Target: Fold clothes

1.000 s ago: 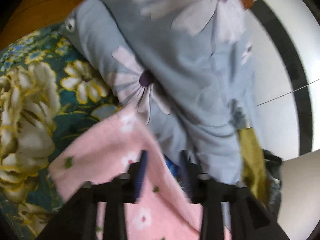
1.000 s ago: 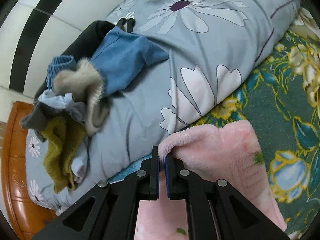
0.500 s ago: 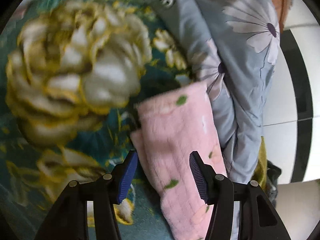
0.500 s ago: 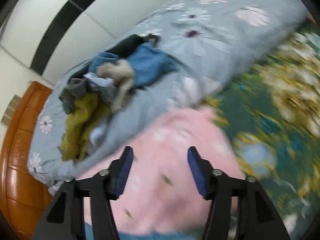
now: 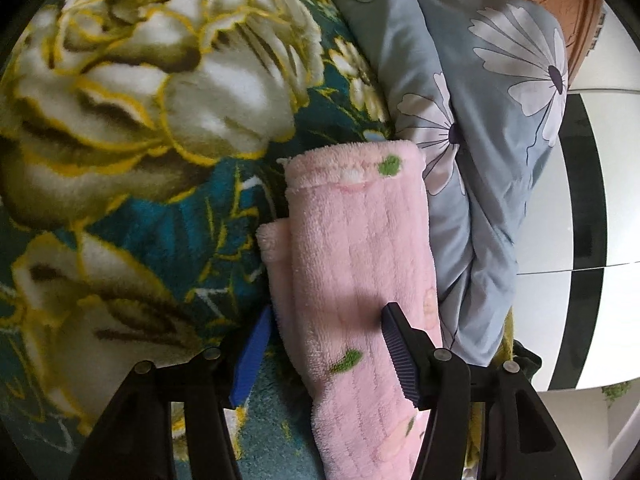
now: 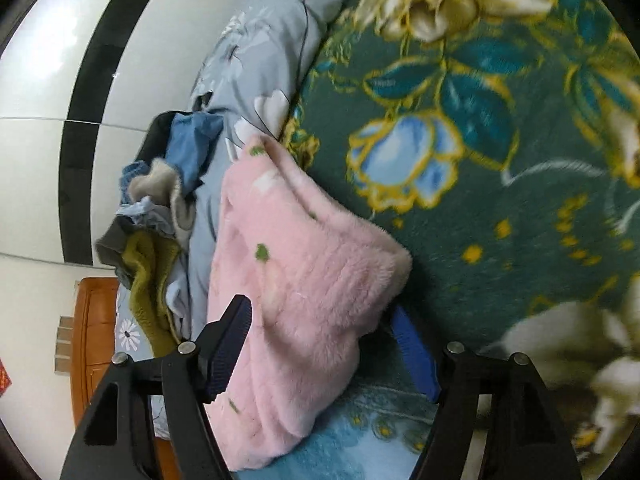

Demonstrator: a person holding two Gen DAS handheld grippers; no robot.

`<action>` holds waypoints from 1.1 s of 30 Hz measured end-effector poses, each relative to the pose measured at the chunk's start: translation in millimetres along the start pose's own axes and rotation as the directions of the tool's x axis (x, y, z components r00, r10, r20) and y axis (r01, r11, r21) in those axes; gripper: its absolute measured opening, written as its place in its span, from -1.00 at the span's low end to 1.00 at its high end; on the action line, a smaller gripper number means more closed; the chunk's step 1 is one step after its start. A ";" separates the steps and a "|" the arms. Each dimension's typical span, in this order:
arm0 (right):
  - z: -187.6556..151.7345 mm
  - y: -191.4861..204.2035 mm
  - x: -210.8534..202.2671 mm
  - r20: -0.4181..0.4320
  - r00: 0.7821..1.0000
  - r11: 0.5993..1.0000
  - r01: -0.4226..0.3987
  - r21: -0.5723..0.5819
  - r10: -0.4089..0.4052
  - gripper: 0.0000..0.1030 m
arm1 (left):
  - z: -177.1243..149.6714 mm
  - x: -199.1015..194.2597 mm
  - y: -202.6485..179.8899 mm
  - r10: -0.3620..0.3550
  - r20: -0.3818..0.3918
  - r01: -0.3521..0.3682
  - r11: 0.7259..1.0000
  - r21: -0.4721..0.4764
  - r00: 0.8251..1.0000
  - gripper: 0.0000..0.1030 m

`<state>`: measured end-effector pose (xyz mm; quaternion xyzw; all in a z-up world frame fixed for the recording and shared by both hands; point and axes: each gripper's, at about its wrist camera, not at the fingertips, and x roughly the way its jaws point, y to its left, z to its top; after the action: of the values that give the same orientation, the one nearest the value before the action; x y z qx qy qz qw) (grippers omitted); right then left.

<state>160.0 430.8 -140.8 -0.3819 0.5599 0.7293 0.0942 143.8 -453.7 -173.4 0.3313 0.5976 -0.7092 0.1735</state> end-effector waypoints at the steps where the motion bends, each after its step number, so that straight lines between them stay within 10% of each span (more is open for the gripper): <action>1: -1.0 1.3 4.9 0.004 1.000 1.000 0.002 0.005 -0.002 0.41 | -1.6 -0.9 1.3 -0.006 0.005 0.006 1.000 -0.006 1.000 0.19; 5: -2.1 1.7 14.4 0.054 0.999 0.997 -0.003 0.073 0.000 0.43 | -6.5 -4.0 5.9 -0.021 0.008 0.021 0.999 -0.041 1.000 0.19; 10: 1.9 -12.1 15.2 0.062 0.994 0.963 -0.104 0.248 0.092 -0.62 | -8.2 -8.5 9.3 -0.038 -0.011 0.037 0.998 -0.050 0.999 0.23; 17: 38.6 29.8 -32.6 0.118 0.981 0.979 -0.168 0.113 0.155 -0.76 | -2.5 -3.1 6.3 -0.065 -0.011 0.064 0.996 -0.060 0.998 0.35; 23: 75.6 15.7 -61.9 0.133 0.990 0.997 0.038 0.074 -0.047 -0.76 | -19.0 -1.3 1.7 -0.083 0.002 0.083 0.997 -0.008 0.997 0.37; 33: 87.0 3.8 -47.7 0.112 0.991 0.995 0.069 0.068 -0.076 -0.75 | -45.7 -4.1 7.0 -0.127 0.004 0.127 0.991 -0.052 0.992 0.31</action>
<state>151.5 520.6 -99.3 -0.3563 0.5625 0.7276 0.1649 163.2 -411.9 -178.9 0.2877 0.6356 -0.7032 0.1371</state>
